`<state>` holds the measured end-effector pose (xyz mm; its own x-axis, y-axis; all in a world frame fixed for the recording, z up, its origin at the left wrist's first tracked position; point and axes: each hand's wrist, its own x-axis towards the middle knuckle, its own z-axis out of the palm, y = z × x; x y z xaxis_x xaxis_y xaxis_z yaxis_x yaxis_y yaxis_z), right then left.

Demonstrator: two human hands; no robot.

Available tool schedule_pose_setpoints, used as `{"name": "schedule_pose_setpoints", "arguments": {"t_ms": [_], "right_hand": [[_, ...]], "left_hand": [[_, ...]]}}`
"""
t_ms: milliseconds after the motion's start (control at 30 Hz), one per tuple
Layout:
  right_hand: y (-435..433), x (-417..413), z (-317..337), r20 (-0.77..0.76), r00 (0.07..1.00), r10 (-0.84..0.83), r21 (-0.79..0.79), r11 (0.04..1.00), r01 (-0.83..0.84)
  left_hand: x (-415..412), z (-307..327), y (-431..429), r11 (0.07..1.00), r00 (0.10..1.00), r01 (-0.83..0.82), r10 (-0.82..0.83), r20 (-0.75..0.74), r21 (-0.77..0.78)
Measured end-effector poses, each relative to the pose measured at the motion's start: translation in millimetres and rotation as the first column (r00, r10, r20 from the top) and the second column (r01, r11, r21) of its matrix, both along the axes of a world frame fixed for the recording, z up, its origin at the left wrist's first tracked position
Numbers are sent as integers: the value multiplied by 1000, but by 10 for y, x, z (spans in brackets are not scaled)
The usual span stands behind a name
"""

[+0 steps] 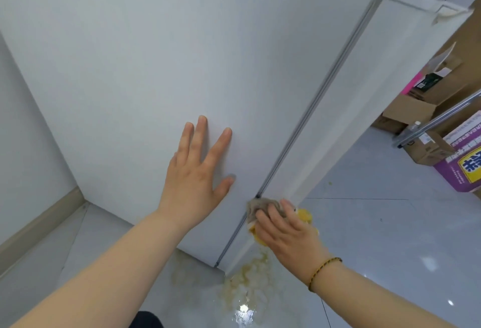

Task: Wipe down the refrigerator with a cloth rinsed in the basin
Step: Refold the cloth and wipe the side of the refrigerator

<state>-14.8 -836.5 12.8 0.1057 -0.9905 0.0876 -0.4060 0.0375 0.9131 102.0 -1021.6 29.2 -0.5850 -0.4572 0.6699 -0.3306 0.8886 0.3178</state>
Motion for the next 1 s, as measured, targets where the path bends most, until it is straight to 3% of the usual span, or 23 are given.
{"name": "schedule_pose_setpoints", "arguments": {"t_ms": [100, 267, 433, 567, 767, 833, 900, 967, 1000], "right_hand": [[-1, -106, 388, 37, 996, 79, 0, 997, -79], [-5, -224, 1018, 121, 972, 204, -270, 948, -165], [-9, -178, 614, 80, 987, 137, -315, 943, -106], [39, -165, -183, 92, 990, 103, -195, 977, -83], [92, -90, -967, 226, 967, -119, 77, 992, 104], [106, -60, -1121, 164, 946, -279, 309, 926, 219], [43, -19, -1240, 44, 916, -399, 521, 792, 319], [-16, 58, -1390, -2, 927, -375, 575, 758, 308], [-41, 66, -1498, 5, 955, -295, 563, 790, 241]], "left_hand": [[27, -3, 2, 1000, 1000, 2, -2, 10, -12], [-25, -53, -30, 997, 1000, -26, 27, 16, -71], [-51, -118, -43, 997, 1000, -26, 25, -15, -70], [-52, -152, -56, 998, 999, -13, 10, -35, -61], [57, -559, 0, 1000, 995, 28, -27, -93, 6], [164, -897, 91, 992, 1000, 8, -5, -25, 126], [207, -1161, 174, 973, 997, -12, -7, 82, 228], [183, -1276, 198, 964, 992, -6, -29, 127, 267], [162, -1294, 193, 961, 991, 3, -40, 127, 277]]}}
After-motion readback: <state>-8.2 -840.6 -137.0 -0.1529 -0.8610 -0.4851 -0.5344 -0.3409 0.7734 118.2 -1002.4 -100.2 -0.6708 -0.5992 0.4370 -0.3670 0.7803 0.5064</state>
